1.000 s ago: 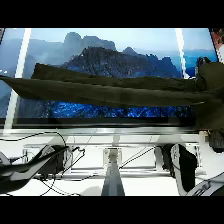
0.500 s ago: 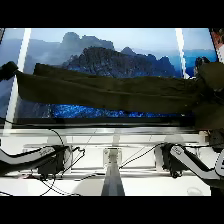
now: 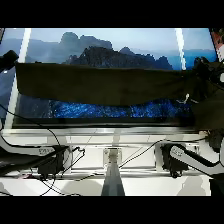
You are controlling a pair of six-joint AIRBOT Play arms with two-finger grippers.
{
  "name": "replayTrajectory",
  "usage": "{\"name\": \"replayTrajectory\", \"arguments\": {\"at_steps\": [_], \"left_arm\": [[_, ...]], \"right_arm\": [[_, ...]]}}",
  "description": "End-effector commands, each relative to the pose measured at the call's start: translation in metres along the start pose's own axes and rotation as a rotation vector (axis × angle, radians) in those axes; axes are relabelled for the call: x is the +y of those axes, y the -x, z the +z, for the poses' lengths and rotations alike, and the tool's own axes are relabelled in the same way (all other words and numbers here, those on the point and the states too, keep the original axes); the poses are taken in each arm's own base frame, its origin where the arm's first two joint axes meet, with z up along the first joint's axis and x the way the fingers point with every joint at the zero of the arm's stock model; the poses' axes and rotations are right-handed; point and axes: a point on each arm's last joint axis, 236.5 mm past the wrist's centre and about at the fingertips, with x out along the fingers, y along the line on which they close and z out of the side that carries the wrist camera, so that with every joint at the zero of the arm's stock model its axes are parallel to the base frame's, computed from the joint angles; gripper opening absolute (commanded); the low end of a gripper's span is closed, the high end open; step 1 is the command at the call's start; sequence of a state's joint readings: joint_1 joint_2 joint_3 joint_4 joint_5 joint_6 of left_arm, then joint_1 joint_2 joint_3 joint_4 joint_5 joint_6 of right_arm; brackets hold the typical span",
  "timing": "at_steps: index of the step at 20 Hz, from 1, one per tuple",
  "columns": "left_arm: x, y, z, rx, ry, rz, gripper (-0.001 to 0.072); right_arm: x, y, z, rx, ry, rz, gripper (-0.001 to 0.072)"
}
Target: Fold the clothes and pants, and hang the long-sleeved shirts on hangers.
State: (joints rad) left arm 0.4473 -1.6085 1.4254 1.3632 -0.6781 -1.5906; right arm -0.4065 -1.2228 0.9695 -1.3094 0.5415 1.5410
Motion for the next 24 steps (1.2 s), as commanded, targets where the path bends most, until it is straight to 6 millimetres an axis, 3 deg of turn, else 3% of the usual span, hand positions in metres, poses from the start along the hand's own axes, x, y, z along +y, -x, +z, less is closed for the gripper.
{"name": "replayTrajectory", "arguments": {"at_steps": [1,2,3,5,6,9,10,11,12,13,17,19,21,24], "left_arm": [[-0.024,-0.026,-0.014,0.024,0.016,-0.041,0.0156],[-0.029,-0.029,-0.016,0.023,-0.008,-0.047,0.0528],[-0.033,-0.03,-0.017,0.027,-0.025,-0.05,0.0698],[-0.03,-0.025,-0.023,0.055,-0.048,-0.037,0.0711],[-0.019,-0.021,-0.029,0.089,-0.081,-0.001,0.0709],[0.042,0.004,-0.06,0.269,-0.121,0.149,0.0691],[0.062,0.013,-0.071,0.331,-0.099,0.178,0.0667],[0.081,0.022,-0.082,0.393,-0.097,0.19,0.0541],[0.093,0.03,-0.091,0.439,-0.109,0.179,0.0491],[0.099,0.035,-0.095,0.453,-0.094,0.152,0.0491],[0.089,0.048,-0.113,0.421,0.007,-0.053,0.0491],[0.081,0.047,-0.13,0.424,0.076,-0.138,0.0531],[0.079,0.035,-0.142,0.39,0.196,-0.17,0.0711],[0.076,0.009,-0.148,0.283,0.38,-0.175,0.071]], "right_arm": [[0.003,-0.025,0.017,-0.094,-0.124,0.02,0.0105],[0.004,-0.028,0.014,-0.085,-0.141,0.026,0.0429],[0.004,-0.028,0.013,-0.081,-0.141,0.026,0.072],[0.006,-0.026,0.005,-0.045,-0.134,0.028,0.0694],[0.006,-0.024,0.001,-0.025,-0.127,0.027,0.0694],[0.007,-0.022,-0.009,0.02,-0.119,0.027,0.0694],[0.007,-0.022,-0.012,0.032,-0.116,0.026,0.0692],[0.007,-0.022,-0.015,0.043,-0.114,0.025,0.0684],[0.007,-0.022,-0.017,0.052,-0.113,0.025,0.0684],[0.007,-0.022,-0.018,0.058,-0.102,0.023,0.0684],[0.007,-0.022,-0.019,0.062,-0.079,0.023,0.0684],[0.007,-0.022,-0.019,0.062,-0.079,0.024,0.0684],[0.007,-0.022,-0.021,0.07,-0.082,0.026,0.0685],[0.008,-0.021,-0.029,0.103,-0.026,0.031,0.0686]]}}
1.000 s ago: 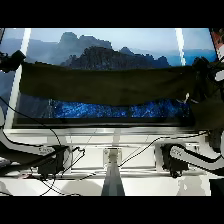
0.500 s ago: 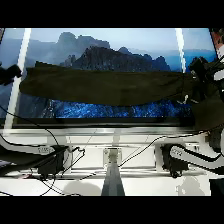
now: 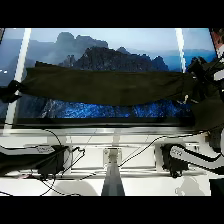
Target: Fold the clothes and pants, and hang the long-sleeved shirts on hangers.
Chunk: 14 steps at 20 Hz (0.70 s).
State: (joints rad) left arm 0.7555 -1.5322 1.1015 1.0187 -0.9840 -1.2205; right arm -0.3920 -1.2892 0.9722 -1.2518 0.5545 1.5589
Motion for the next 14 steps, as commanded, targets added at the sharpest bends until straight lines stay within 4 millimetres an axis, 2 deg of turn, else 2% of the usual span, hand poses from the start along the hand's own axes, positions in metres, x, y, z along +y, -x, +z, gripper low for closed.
{"name": "replayTrajectory", "arguments": {"at_steps": [1,4,6,7,8,9,10,12,14], "left_arm": [[-0.004,-0.023,0.014,-0.171,0.218,-0.094,0.0706],[-0.012,-0.038,0.032,-0.269,0.258,-0.087,0.0702],[-0.025,-0.047,0.044,-0.336,0.193,-0.054,0.0691],[-0.03,-0.049,0.051,-0.376,0.172,-0.032,0.0648],[-0.036,-0.049,0.058,-0.417,0.152,-0.014,0.0444],[-0.042,-0.049,0.063,-0.445,0.136,-0.004,0.0153],[-0.048,-0.047,0.065,-0.462,0.112,0.001,0.0013],[-0.064,-0.033,0.074,-0.492,-0.015,0.002,0.0015],[-0.088,0.004,0.086,-0.555,-0.172,-0.007,0.0015]], "right_arm": [[0.002,0.001,-0.006,0.034,0.06,0.005,0.0686],[0.011,0.008,0.006,0.024,0.102,0.019,0.0685],[0.027,0.015,0.016,0.014,0.172,0.042,0.0685],[0.04,0.018,0.019,0.014,0.21,0.061,0.0684],[0.053,0.021,0.021,0.013,0.235,0.08,0.0684],[0.069,0.025,0.023,0.005,0.262,0.101,0.0681],[0.085,0.028,0.026,-0.009,0.286,0.124,0.0621],[0.119,0.035,0.026,-0.022,0.339,0.174,0.0386],[0.153,0.04,0.015,-0.008,0.405,0.226,0.0266]]}}
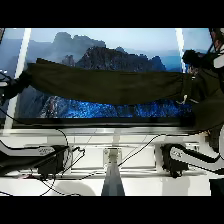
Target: Fold the clothes and pants, and hang the long-sleeved shirts on hangers.
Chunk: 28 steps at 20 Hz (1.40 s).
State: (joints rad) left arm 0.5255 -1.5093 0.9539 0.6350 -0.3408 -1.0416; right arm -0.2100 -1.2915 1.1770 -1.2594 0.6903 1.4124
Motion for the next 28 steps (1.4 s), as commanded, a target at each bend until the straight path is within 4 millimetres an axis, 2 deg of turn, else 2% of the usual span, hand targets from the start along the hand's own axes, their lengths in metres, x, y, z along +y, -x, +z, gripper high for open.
{"name": "replayTrajectory", "arguments": {"at_steps": [1,3,6,9,11,13,15,18,20,22,24,25,26,28], "left_arm": [[-0.038,0.038,0.042,-0.124,-0.223,-0.048,0.0015],[-0.073,0.082,0.058,-0.17,-0.333,-0.117,0.0014],[-0.123,0.156,0.055,-0.184,-0.477,-0.231,0.0015],[-0.171,0.227,0.042,-0.231,-0.574,-0.348,0.0015],[-0.197,0.265,0.033,-0.271,-0.629,-0.413,0.0015],[-0.225,0.301,0.024,-0.327,-0.659,-0.493,0.0015],[-0.244,0.322,0.013,-0.341,-0.652,-0.558,0.0015],[-0.262,0.33,-0.005,-0.293,-0.616,-0.631,0.0015],[-0.274,0.327,-0.019,-0.257,-0.631,-0.67,0.0016],[-0.284,0.321,-0.034,-0.211,-0.645,-0.704,0.0016],[-0.293,0.311,-0.049,-0.159,-0.657,-0.731,0.0016],[-0.297,0.305,-0.057,-0.129,-0.662,-0.742,0.0016],[-0.3,0.298,-0.066,-0.098,-0.667,-0.751,0.0016],[-0.306,0.283,-0.083,-0.035,-0.673,-0.763,0.0016]], "right_arm": [[0.063,0.001,0.004,0.014,0.112,0.095,0.0168],[0.105,-0.004,-0.001,0.018,0.17,0.156,0.0027],[0.178,-0.01,-0.018,0.043,0.225,0.263,0.0027],[0.259,-0.016,-0.05,0.134,0.228,0.395,0.0026],[0.324,-0.011,-0.074,0.176,0.226,0.519,0.0027],[0.385,-0.005,-0.106,0.229,0.246,0.623,0.0026],[0.441,0.002,-0.146,0.297,0.257,0.721,0.0026],[0.516,0.02,-0.213,0.408,0.222,0.848,0.0027],[0.553,0.033,-0.25,0.452,0.204,0.903,0.0026],[0.576,0.046,-0.273,0.454,0.206,0.94,0.0026],[0.583,0.055,-0.281,0.446,0.217,0.956,0.0027],[0.581,0.052,-0.281,0.446,0.23,0.949,0.0026],[0.573,0.045,-0.278,0.444,0.257,0.929,0.0026],[0.539,0.021,-0.265,0.45,0.35,0.846,0.0027]]}}
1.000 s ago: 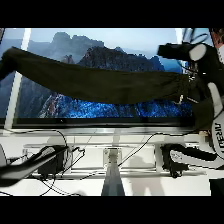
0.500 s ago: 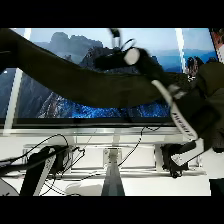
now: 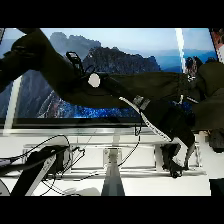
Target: Fold the clothes and pants, and hang the long-sleeved shirts on hangers.
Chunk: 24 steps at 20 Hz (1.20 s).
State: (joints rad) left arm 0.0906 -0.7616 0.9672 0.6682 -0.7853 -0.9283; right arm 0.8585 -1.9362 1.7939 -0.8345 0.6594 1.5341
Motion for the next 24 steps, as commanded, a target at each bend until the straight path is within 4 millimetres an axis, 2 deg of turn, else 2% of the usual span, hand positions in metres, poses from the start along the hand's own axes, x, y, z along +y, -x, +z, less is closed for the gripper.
{"name": "replayTrajectory", "arguments": {"at_steps": [1,3,6,7,9,10,11,12,14,15,17,20,22,24], "left_arm": [[-0.014,-0.031,-0.028,0.092,0.029,-0.071,0.0016],[-0.032,-0.053,-0.044,0.138,0.097,-0.148,0.0016],[-0.075,-0.089,-0.082,0.247,0.201,-0.282,0.0016],[-0.096,-0.102,-0.101,0.299,0.236,-0.333,0.0016],[-0.142,-0.121,-0.14,0.401,0.308,-0.427,0.0021],[-0.163,-0.129,-0.159,0.441,0.33,-0.457,0.013],[-0.179,-0.135,-0.178,0.474,0.314,-0.473,0.0515],[-0.188,-0.14,-0.193,0.492,0.272,-0.483,0.0696],[-0.19,-0.142,-0.201,0.499,0.23,-0.491,0.0705],[-0.18,-0.144,-0.195,0.482,0.223,-0.473,0.0703],[-0.136,-0.146,-0.173,0.428,0.202,-0.394,0.0702],[-0.041,-0.126,-0.145,0.403,0.199,-0.223,0.0699],[0.019,-0.098,-0.154,0.482,0.235,-0.113,0.0691],[0.07,-0.063,-0.187,0.632,0.262,-0.008,0.0691]], "right_arm": [[-0.055,0.023,0.0,0.09,0.077,-0.134,0.0027],[-0.12,0.072,0.015,0.143,0.083,-0.273,0.0026],[-0.211,0.17,0.041,0.164,0.007,-0.465,0.0026],[-0.235,0.206,0.051,0.141,-0.031,-0.515,0.0026],[-0.268,0.273,0.073,0.047,-0.102,-0.583,0.0026],[-0.28,0.304,0.083,-0.009,-0.138,-0.61,0.0026],[-0.288,0.331,0.089,-0.055,-0.169,-0.632,0.0026],[-0.295,0.356,0.093,-0.091,-0.19,-0.653,0.0026],[-0.303,0.393,0.092,-0.124,-0.224,-0.684,0.0027],[-0.306,0.407,0.088,-0.122,-0.239,-0.698,0.0026],[-0.315,0.428,0.074,-0.072,-0.22,-0.727,0.0027],[-0.328,0.447,0.053,-0.006,-0.23,-0.753,0.0027],[-0.33,0.451,0.053,-0.007,-0.222,-0.758,0.0027],[-0.329,0.448,0.056,-0.017,-0.217,-0.752,0.0026]]}}
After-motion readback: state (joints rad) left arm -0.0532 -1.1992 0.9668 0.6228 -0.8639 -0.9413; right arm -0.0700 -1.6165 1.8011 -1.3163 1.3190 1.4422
